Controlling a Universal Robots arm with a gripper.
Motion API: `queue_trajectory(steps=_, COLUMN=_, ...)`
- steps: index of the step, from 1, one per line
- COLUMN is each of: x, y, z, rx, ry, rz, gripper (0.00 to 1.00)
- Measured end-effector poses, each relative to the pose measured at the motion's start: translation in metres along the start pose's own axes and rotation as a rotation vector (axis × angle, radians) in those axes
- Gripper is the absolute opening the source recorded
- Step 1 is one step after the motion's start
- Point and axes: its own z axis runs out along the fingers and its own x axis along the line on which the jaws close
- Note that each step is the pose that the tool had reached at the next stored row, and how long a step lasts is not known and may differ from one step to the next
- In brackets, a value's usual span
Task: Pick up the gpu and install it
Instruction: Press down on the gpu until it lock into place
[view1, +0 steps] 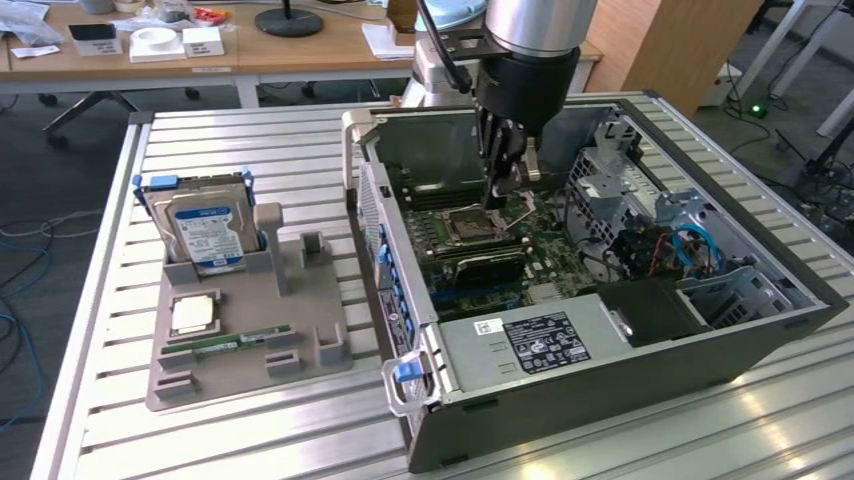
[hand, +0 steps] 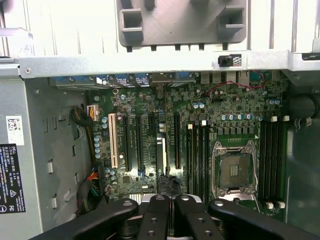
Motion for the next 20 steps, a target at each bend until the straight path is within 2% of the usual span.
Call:
queue_trajectory(steps=1, x=0.000, y=0.0000, z=0.0000, rx=0.0000, ry=0.0000, rz=0.000, gripper=0.11)
queue_trajectory(steps=9, x=0.000, y=-0.0001, z=0.0000, rx=-0.0001, ry=0.0001, rz=0.000, gripper=0.11)
queue_trajectory(steps=14, x=0.000, y=-0.0053, z=0.0009, rx=-0.0010, ry=-0.0001, rz=0.000, gripper=0.11)
queue_trajectory(steps=17, x=-0.001, y=-0.0099, z=0.0012, rx=-0.0035, ry=0.0002, rz=0.000, gripper=0.11)
queue_trajectory(steps=20, x=-0.001, y=-0.0150, z=0.0016, rx=-0.0092, ry=0.0005, rz=0.000, gripper=0.11)
